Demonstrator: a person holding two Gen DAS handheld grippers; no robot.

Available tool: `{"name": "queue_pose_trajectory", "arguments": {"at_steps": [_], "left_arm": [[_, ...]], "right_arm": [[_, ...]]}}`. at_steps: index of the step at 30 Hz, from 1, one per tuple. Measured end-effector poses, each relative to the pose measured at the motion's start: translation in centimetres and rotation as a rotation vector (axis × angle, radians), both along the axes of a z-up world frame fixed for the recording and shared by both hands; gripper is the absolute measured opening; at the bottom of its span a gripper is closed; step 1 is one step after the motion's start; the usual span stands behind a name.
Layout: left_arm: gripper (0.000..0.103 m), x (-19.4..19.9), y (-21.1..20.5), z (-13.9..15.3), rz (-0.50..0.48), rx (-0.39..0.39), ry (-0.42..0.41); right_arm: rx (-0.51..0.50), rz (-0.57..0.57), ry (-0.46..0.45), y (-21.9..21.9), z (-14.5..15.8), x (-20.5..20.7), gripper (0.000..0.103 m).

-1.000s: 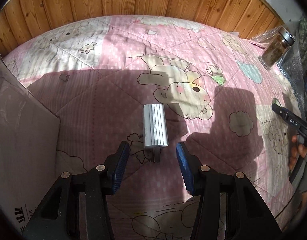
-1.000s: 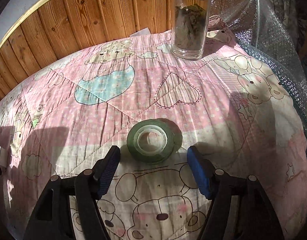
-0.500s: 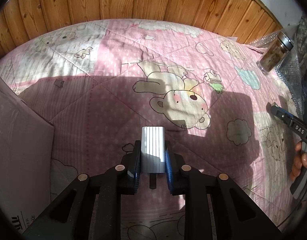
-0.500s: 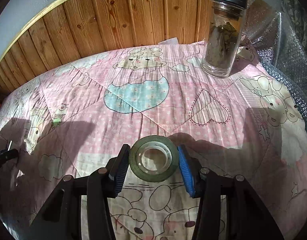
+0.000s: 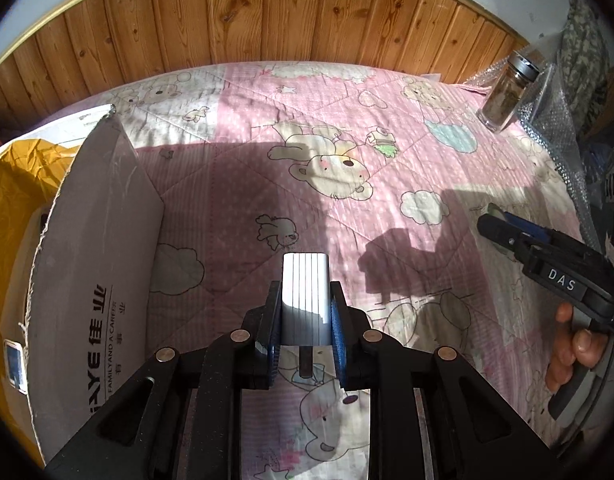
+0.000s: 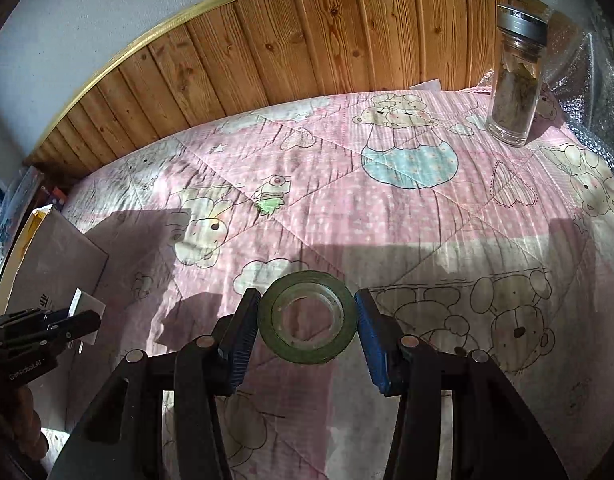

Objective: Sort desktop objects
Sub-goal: 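Carry the white roll and green tape roll over the cardboard box with both grippers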

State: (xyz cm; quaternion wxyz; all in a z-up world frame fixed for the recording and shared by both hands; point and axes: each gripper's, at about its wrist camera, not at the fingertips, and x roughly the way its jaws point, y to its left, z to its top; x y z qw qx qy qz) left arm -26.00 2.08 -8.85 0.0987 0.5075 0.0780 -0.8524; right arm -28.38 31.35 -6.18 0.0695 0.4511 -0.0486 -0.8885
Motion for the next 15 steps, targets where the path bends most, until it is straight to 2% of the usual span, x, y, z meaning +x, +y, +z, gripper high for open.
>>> {"name": "queue_pose_trajectory", "arguments": {"at_steps": [5,15], "left_arm": [[0.021,3.8,0.4,1.7,0.000,0.022,0.022],[0.021,9.1,1.0,3.4,0.010,0.079,0.048]], "right_arm": [[0.015,0.051,-0.003,-3.3,-0.3,2.6,0.049],[-0.012,0.078,-0.009,-6.8,-0.5,8.0,0.049]]}}
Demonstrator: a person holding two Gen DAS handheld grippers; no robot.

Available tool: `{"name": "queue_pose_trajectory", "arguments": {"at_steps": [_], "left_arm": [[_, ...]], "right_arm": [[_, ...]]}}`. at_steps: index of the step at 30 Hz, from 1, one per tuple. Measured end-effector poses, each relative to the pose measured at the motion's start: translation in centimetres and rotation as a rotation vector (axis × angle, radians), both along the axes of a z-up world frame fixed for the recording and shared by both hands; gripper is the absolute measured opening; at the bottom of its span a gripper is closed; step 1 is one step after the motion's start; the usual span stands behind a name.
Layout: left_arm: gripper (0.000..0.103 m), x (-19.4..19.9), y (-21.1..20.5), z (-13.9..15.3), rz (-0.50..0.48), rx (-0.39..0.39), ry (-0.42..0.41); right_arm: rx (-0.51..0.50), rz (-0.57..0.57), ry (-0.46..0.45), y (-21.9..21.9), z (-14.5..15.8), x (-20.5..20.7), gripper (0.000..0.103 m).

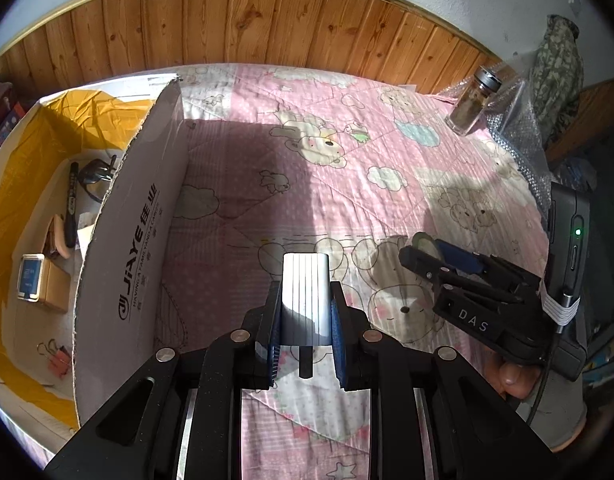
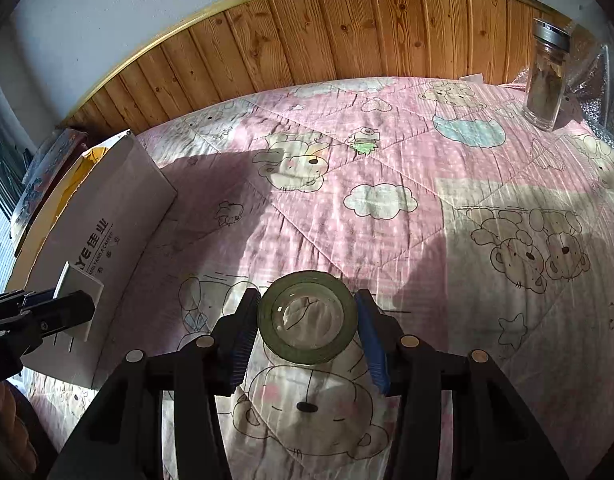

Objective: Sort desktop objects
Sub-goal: 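Carry the white roll and green tape roll over the cardboard box with both grippers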

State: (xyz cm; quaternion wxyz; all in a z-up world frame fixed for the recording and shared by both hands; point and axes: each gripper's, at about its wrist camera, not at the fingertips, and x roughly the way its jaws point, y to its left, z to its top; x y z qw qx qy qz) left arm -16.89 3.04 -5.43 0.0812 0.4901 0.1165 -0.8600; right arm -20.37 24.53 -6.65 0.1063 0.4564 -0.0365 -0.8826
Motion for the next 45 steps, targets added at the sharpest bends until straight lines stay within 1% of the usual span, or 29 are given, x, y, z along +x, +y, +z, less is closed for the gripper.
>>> {"name": "queue_pose_trajectory", "arguments": {"at_steps": [5,10,12,23,34,42,45], "left_arm": [[0.021,2.4,0.0,1.0,-0.001,0.021,0.022],[0.021,4.9,0.2,2.2,-0.011,0.002,0.047],[0.021,5.7,0.1,2.5,-0.015,0.007,0.048],[0.021,9.8,-0.3,2.7,-0.006,0.029,0.060],[0.021,13.2,-1.0,3.0,0.014,0.059,0.073],[0.021,15.9,-1.7,4.4,0.056,0.001,0.114],[0.021,16.7,-2.2,5.0,0.064,-0.008,0.127]], "right_arm": [[0.000,0.015,0.005,-1.6,0.2,2.4,0.049],[-0.001,0.036,0.013,-3.0,0.7,4.6,0.049],[0.008,0.045,0.016,-3.5,0.8,5.5,0.049],[0.035,0.113,0.013,-6.9,1.2,10.1,0.049],[0.052,0.193,0.022,-10.9,2.1,13.6,0.049],[0.056,0.282,0.050,-14.5,3.9,15.7,0.049],[0.057,0.317,0.067,-15.9,4.8,16.4,0.049]]}}
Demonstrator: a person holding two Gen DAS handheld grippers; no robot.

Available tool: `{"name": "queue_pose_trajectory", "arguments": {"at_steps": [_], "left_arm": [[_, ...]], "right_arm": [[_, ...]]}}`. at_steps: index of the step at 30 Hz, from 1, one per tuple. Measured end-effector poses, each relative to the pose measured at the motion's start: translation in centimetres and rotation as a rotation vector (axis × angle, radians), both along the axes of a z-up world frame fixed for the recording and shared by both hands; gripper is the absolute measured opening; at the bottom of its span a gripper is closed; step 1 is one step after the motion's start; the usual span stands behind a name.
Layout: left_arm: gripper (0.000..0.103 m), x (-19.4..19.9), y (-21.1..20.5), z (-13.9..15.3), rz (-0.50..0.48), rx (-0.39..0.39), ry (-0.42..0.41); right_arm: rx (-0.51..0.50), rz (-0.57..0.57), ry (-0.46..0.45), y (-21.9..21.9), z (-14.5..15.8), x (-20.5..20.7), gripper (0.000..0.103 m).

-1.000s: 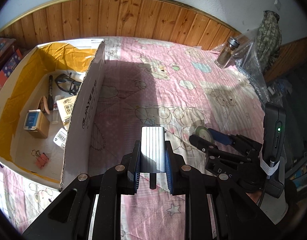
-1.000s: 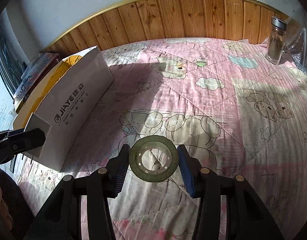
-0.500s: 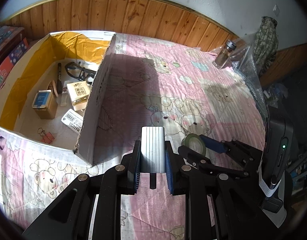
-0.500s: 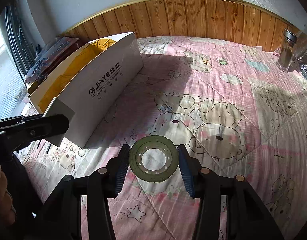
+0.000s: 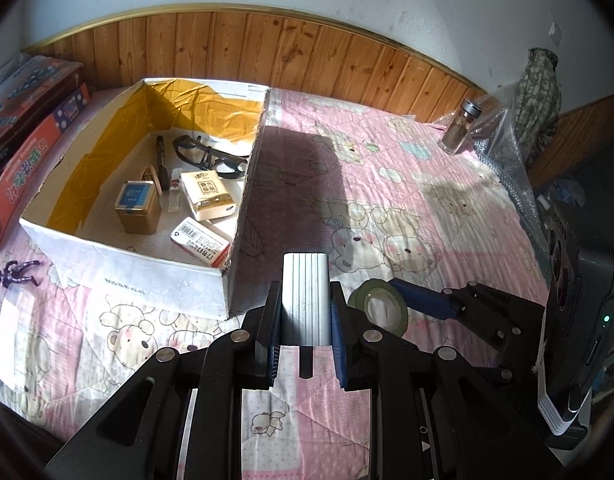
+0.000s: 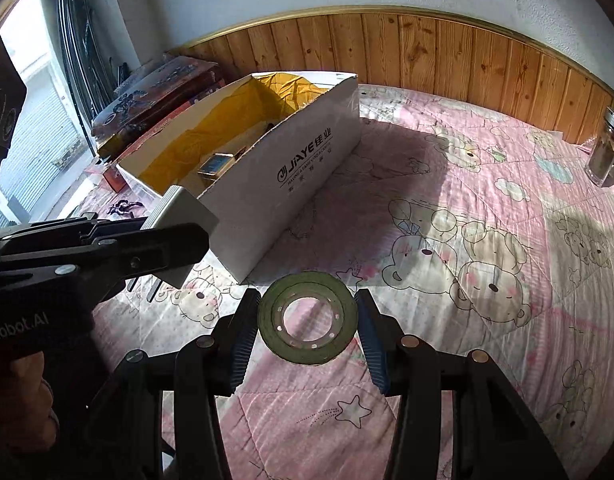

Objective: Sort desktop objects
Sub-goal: 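Carry the white roll and green tape roll over the cardboard box with both grippers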

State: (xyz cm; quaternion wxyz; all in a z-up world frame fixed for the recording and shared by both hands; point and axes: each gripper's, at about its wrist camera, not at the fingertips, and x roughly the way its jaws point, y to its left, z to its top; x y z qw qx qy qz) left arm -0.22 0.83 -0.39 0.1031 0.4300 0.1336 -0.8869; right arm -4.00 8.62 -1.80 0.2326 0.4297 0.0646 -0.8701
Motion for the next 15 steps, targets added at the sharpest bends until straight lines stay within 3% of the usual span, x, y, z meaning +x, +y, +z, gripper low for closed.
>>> {"name": "queue_pose_trajectory", "arguments": {"at_steps": [15], "left_arm": [[0.021,1.8,-4.5,2.9,0.073,0.055,0.056]], "right_arm": [[-0.003,0.128,0.073,-4.7,4.4,1.2,0.049]]}}
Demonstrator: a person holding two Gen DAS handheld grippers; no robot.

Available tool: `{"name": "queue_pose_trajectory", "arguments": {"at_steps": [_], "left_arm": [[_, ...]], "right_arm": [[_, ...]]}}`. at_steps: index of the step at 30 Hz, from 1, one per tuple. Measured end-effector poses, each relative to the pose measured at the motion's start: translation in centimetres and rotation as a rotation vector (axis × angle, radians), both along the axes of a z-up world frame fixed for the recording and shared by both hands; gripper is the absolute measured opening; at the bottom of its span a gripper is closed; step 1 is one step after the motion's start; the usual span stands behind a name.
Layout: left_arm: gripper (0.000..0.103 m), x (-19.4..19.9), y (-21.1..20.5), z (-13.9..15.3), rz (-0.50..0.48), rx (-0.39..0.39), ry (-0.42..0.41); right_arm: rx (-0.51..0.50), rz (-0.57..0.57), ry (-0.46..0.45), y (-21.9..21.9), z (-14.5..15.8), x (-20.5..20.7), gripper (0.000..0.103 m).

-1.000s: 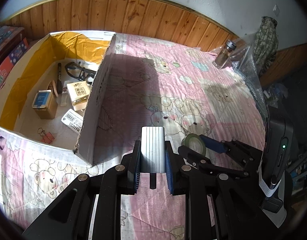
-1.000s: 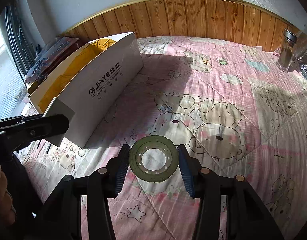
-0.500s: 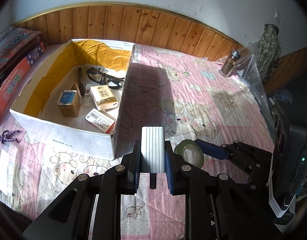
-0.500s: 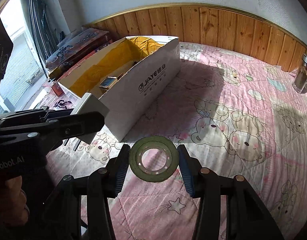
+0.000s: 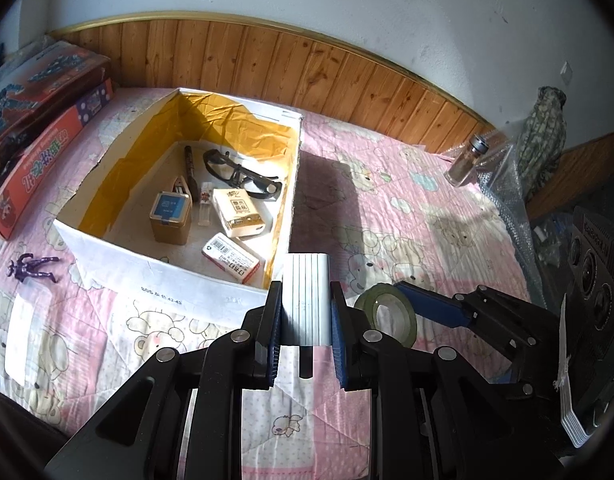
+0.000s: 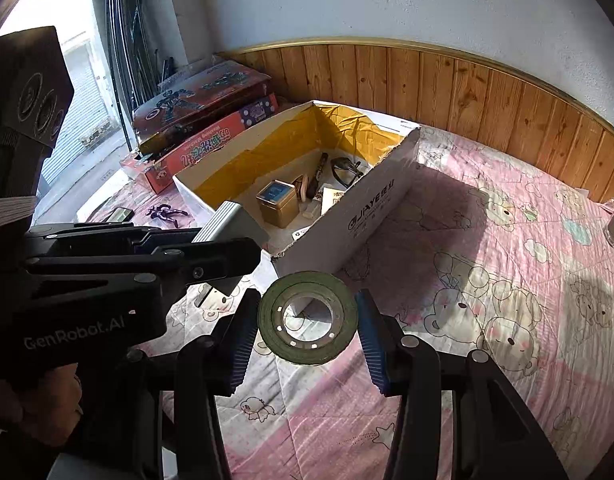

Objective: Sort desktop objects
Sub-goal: 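Carry the white roll and green tape roll over the cardboard box with both grippers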

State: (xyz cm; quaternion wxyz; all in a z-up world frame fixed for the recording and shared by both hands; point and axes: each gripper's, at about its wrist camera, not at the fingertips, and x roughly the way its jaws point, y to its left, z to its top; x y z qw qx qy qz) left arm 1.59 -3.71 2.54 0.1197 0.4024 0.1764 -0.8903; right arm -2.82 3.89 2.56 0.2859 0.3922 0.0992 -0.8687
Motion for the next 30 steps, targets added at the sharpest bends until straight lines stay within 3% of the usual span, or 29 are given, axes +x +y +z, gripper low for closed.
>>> {"name": "queue_pose_trajectory", "arguments": {"at_steps": [16,30], "left_arm": [[0.021,-1.0,-6.4,1.9,0.100,0.019,0.033],[0.021,-5.4,-11.0,1.5,0.099,0.007,-0.013]], "right_arm": [[-0.005,0.073,0.019,-2.8,2.6,-3.5,0.049],[0.010,0.089,-0.012,-5.2,1.8,-8.7,0.049]]}}
